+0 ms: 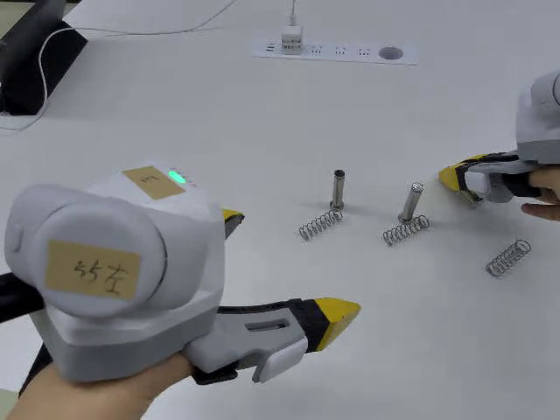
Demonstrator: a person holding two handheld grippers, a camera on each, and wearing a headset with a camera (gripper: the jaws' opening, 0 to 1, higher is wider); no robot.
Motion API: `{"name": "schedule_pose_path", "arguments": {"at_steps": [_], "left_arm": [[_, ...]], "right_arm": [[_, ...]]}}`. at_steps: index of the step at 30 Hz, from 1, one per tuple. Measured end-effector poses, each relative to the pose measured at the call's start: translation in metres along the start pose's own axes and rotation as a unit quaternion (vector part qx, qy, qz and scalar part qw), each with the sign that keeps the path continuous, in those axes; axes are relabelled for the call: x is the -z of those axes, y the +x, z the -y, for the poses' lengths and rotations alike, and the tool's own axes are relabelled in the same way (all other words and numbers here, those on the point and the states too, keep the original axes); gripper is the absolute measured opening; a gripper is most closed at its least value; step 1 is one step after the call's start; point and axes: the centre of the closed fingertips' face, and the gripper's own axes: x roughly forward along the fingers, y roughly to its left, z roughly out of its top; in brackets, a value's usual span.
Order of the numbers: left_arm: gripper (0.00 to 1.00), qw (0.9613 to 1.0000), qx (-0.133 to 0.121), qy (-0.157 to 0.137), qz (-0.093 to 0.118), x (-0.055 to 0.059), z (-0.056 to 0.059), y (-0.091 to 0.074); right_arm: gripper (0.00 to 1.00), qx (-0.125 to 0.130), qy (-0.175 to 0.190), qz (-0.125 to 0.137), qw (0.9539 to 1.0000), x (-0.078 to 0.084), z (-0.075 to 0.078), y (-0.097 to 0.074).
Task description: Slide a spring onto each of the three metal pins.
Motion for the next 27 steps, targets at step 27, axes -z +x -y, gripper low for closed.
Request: {"name": "schedule_pose_path", "arguments": {"at_steps": [27], "left_arm": [[0.79, 0.9998, -0.001, 0.014, 0.014, -0.008, 0.008, -0.008]], "right_arm": [[0.09, -0.006, -0.033, 0.016, 0.9993, 0.0, -0.014, -0.056]]}}
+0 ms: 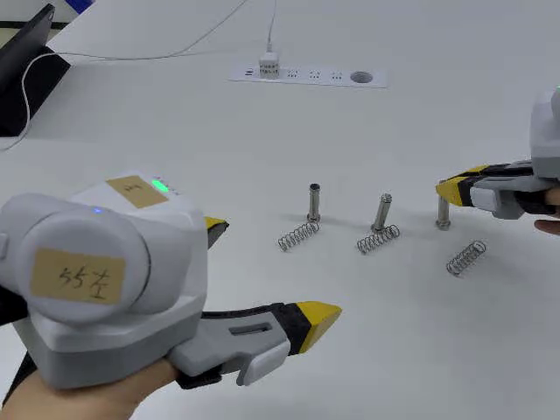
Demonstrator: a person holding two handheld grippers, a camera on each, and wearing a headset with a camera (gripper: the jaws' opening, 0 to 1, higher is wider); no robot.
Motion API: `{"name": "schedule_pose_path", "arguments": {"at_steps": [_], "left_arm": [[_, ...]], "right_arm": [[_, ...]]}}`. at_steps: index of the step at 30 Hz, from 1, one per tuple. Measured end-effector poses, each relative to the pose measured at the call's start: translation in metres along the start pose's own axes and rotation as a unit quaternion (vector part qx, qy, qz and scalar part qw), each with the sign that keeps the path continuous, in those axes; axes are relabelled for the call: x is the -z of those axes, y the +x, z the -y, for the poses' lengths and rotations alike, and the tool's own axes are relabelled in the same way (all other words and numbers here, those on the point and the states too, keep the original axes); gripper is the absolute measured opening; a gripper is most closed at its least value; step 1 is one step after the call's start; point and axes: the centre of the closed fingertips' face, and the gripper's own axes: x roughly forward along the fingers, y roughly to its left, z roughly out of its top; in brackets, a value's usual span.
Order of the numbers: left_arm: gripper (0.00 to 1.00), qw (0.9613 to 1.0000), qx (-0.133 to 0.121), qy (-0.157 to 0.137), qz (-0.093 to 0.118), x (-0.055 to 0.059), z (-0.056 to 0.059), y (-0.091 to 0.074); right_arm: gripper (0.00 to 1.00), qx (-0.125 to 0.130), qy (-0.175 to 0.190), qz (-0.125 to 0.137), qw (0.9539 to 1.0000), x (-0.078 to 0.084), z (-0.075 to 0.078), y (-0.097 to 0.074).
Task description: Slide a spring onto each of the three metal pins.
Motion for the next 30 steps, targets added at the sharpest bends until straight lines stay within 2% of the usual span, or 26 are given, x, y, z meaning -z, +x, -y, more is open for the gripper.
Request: {"name": "schedule_pose_path", "arguments": {"at_steps": [14, 23, 25, 30], "left_arm": [[0.79, 1.0, -0.002, 0.0, 0.003, -0.001, 0.0, -0.002], [0.78, 1.0, -0.002, -0.001, 0.002, 0.0, -0.001, -0.001], [0.79, 1.0, -0.001, -0.005, 0.008, -0.002, -0.001, -0.001], [0.78, 1.0, -0.004, -0.003, 0.007, -0.002, -0.003, -0.002]], "right_arm": [[0.09, 0.008, -0.019, -0.015, 0.9997, 0.008, -0.004, -0.01], [0.09, 0.006, -0.018, -0.024, 0.9995, 0.011, -0.005, -0.01], [0.09, 0.007, -0.023, -0.024, 0.9994, 0.011, -0.004, -0.011], [0.09, 0.007, -0.033, -0.027, 0.9991, 0.013, -0.005, -0.012]]}}
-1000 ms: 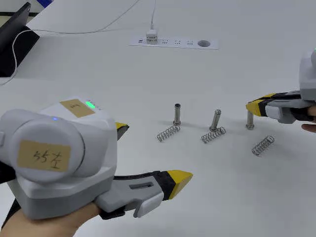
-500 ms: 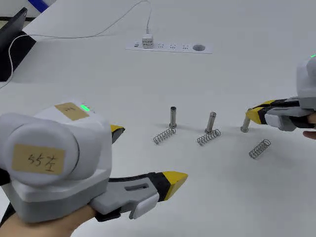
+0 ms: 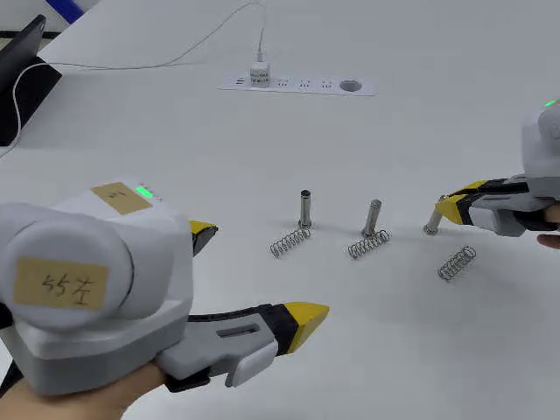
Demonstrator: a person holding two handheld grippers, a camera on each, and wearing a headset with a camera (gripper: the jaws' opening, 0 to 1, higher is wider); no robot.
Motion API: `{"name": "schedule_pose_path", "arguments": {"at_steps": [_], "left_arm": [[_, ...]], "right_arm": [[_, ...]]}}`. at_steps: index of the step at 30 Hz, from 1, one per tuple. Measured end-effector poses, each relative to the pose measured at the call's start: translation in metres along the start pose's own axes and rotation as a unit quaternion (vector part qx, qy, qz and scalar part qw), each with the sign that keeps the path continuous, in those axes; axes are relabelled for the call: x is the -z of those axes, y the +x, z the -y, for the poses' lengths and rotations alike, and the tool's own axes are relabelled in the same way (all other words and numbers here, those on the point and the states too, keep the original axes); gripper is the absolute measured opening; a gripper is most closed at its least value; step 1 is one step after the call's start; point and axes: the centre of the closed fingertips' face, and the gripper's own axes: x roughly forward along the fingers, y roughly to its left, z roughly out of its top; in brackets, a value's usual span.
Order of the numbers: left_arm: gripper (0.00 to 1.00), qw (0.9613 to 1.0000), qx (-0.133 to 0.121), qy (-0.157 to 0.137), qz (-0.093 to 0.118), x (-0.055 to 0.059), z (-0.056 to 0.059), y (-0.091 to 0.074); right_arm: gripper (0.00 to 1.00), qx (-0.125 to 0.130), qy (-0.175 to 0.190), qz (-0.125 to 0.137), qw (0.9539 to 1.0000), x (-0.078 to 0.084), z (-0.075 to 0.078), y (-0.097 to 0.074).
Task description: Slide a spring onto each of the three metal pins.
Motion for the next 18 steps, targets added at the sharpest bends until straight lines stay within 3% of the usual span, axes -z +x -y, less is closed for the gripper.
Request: {"name": "schedule_pose_path", "arguments": {"at_steps": [6, 11, 18], "left_arm": [[0.78, 1.0, -0.004, 0.003, -0.004, 0.002, -0.003, 0.0], [0.71, 0.9998, -0.015, 0.002, -0.011, 0.006, -0.01, 0.003], [0.68, 0.9998, -0.012, 0.003, -0.016, 0.011, -0.017, 0.012]], "right_arm": [[0.17, 0.006, 0.002, 0.008, 0.9999, -0.003, 0.002, -0.004], [0.23, -0.001, 0.021, 0.031, 0.9993, -0.01, -0.001, -0.011], [0.3, -0.008, 0.046, 0.065, 0.9968, -0.019, -0.005, -0.023]]}}
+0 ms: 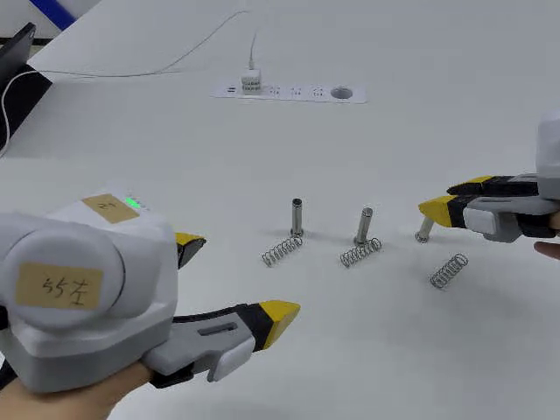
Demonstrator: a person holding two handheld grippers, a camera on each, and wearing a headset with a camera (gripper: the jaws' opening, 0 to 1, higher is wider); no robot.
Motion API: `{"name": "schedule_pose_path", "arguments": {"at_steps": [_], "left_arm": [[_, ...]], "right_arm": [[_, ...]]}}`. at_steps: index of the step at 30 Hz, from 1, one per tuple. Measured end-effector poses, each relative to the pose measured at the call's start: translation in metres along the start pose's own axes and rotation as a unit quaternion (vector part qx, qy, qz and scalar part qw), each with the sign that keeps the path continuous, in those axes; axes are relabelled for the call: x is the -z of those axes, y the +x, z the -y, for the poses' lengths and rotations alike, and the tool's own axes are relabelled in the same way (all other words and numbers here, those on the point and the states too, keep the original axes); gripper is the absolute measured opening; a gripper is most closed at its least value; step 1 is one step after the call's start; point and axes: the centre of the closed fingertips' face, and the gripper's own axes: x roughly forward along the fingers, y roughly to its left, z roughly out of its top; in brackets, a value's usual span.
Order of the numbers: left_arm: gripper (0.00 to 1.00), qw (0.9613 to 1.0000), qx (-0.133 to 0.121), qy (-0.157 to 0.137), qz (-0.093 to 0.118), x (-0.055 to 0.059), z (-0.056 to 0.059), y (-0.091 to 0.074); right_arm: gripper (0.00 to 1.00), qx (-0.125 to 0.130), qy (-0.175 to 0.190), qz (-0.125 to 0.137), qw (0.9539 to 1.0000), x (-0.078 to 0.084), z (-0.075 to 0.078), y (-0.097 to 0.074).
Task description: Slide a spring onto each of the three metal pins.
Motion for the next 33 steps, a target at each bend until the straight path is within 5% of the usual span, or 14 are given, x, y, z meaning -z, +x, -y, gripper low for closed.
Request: {"name": "schedule_pose_path", "arguments": {"at_steps": [18, 33], "left_arm": [[0.55, 0.9994, 0.017, 0.029, -0.01, 0.013, -0.02, 0.038], [0.39, 0.9985, 0.022, 0.048, -0.012, 0.022, -0.032, 0.071]], "right_arm": [[0.47, -0.032, -0.012, 0.06, 0.9976, -0.01, -0.025, -0.026], [0.58, -0.056, 0.02, 0.092, 0.994, -0.001, -0.04, -0.036]]}}
